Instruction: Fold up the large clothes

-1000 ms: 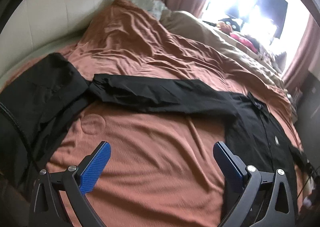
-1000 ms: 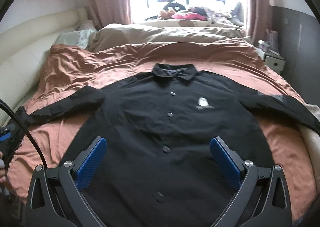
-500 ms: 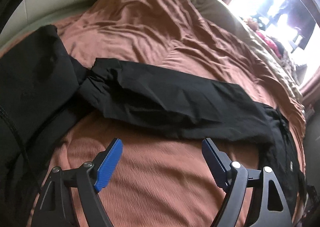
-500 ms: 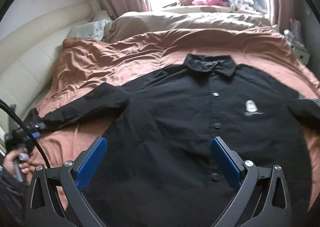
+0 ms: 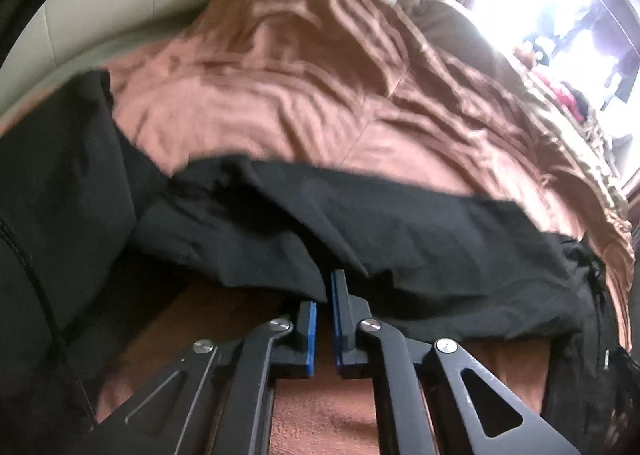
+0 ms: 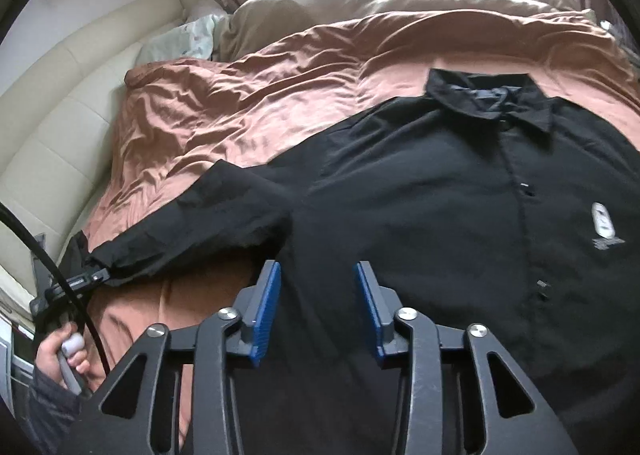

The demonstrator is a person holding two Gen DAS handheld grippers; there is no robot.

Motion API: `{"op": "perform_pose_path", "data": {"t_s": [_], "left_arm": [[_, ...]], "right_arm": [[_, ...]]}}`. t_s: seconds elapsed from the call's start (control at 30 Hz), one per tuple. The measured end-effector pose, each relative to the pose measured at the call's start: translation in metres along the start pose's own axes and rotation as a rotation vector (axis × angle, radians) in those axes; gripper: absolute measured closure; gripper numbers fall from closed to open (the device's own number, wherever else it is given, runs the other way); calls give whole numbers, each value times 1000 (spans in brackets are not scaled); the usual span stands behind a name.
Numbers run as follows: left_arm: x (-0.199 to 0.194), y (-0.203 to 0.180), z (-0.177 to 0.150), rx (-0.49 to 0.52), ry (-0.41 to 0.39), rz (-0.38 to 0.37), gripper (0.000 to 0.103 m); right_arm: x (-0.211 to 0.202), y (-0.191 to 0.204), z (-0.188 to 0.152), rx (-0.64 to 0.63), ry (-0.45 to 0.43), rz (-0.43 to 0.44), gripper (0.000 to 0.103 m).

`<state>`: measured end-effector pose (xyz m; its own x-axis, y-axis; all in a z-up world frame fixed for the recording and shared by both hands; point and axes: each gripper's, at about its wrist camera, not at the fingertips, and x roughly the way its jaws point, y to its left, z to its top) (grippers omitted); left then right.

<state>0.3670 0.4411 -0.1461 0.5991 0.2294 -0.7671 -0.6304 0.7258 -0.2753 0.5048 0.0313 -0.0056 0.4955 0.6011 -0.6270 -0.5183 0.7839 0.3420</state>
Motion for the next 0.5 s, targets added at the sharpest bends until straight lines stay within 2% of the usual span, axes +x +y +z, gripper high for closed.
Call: {"op": "perform_pose_path", "data": {"t_s": [0.23,0.27,0.33,0.4,0.5], "left_arm": [[-49,-15,31,41,-129,-81,100],[-56,-20,36,57,-145,-87,100],[-67,-30,45,86,-171,-99,100],[-74,-40,51,101,-187,-119,100],[-85,-57,57,118,-202,-162,100]], "right_arm": [[59,4,31,48,52,29,70],[69,5,35,45,63,13,71],[91,6,43,63,94,7,80],[109,6,47,85,125,23,81],[137,6,50,116,184,-5,82]]}}
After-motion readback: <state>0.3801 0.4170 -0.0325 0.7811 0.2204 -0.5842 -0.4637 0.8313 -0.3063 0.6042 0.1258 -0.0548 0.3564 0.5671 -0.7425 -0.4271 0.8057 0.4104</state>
